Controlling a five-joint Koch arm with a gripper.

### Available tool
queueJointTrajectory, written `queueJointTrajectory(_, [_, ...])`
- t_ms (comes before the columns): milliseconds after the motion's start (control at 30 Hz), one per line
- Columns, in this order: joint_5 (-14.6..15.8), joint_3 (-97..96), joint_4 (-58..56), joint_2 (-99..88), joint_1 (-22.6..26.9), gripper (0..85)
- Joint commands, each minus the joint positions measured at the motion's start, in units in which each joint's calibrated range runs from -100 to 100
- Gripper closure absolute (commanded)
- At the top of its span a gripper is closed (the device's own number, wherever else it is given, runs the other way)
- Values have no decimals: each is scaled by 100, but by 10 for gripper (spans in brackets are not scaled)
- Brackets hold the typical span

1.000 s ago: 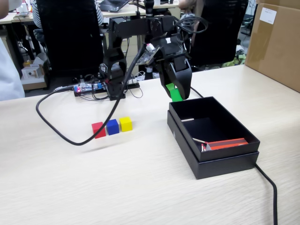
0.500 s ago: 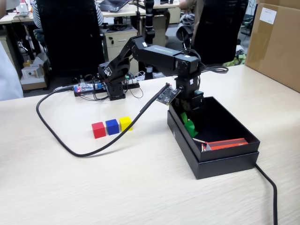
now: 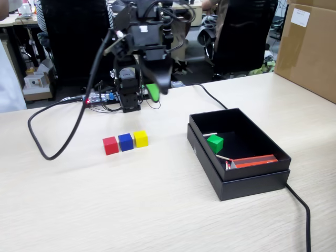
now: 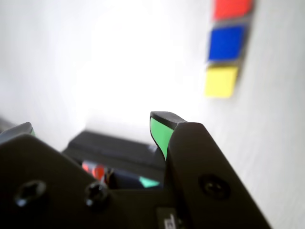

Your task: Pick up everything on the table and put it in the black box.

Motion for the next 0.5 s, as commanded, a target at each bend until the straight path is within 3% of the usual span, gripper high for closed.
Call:
queueJointTrajectory(0, [-24, -432, 9, -580, -283, 382])
queueJointTrajectory(233, [-93, -1692, 9, -649, -689, 362])
queueJointTrajectory(367, [-747, -2744, 43, -603, -845, 362])
queueJointTrajectory(467, [-943, -3025, 138, -534, -947, 364])
